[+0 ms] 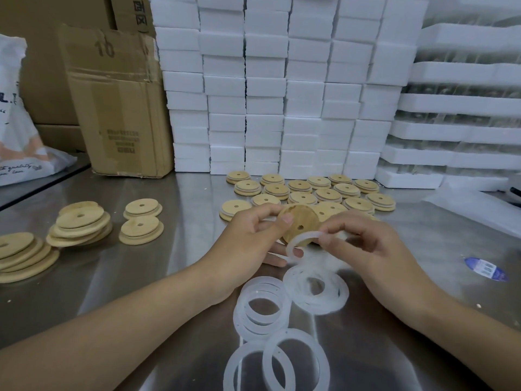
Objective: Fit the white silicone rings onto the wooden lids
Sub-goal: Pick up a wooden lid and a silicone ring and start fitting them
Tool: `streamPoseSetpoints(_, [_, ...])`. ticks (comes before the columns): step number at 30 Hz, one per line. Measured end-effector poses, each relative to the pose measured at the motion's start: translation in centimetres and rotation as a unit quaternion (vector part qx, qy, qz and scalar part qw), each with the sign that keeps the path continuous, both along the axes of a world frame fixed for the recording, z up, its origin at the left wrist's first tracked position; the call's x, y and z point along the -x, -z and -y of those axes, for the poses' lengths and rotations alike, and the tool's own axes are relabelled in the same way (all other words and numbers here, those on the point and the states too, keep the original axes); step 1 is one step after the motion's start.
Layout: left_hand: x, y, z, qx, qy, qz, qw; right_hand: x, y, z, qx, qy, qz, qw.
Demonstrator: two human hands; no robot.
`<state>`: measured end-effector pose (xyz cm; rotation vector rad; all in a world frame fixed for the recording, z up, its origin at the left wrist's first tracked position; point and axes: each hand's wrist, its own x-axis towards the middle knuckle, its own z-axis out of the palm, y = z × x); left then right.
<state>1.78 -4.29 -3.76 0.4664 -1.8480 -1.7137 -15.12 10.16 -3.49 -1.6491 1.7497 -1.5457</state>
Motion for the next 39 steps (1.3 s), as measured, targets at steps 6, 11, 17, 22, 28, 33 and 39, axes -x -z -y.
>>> streamPoseSetpoints(6, [-0.3, -0.2, 0.0, 0.006, 0.047, 0.019, 0.999, -0.8, 0.1, 0.2, 0.045, 0.08, -0.03, 0.995])
streamPoseSetpoints(11, [-0.3, 0.2, -0.1, 0.065, 0.074, 0.011, 0.995, -0.6, 0.1, 0.1, 0.071, 0.093, -0.047, 0.992])
streamPoseSetpoints(17, [0.0, 0.6, 0.0, 0.089, 0.05, 0.003, 0.995, -0.5, 0.1, 0.1, 0.079, 0.093, -0.049, 0.991])
streamPoseSetpoints(22, [0.0, 0.7, 0.1, 0.105, 0.048, 0.007, 0.993, -0.6, 0.1, 0.2, 0.103, 0.08, -0.005, 0.992])
streamPoseSetpoints(28, [-0.2, 0.6, -0.1, 0.113, 0.047, 0.005, 0.992, -0.6, 0.0, 0.3, 0.108, 0.079, -0.004, 0.991])
streamPoseSetpoints(33, [-0.1, 0.5, -0.1, 0.117, 0.041, -0.002, 0.992, -0.5, 0.1, 0.4, 0.107, 0.081, -0.006, 0.991])
streamPoseSetpoints(39, [-0.1, 0.4, -0.3, 0.126, 0.017, -0.035, 0.991, -0.4, 0.2, 0.6, 0.102, 0.08, 0.025, 0.991])
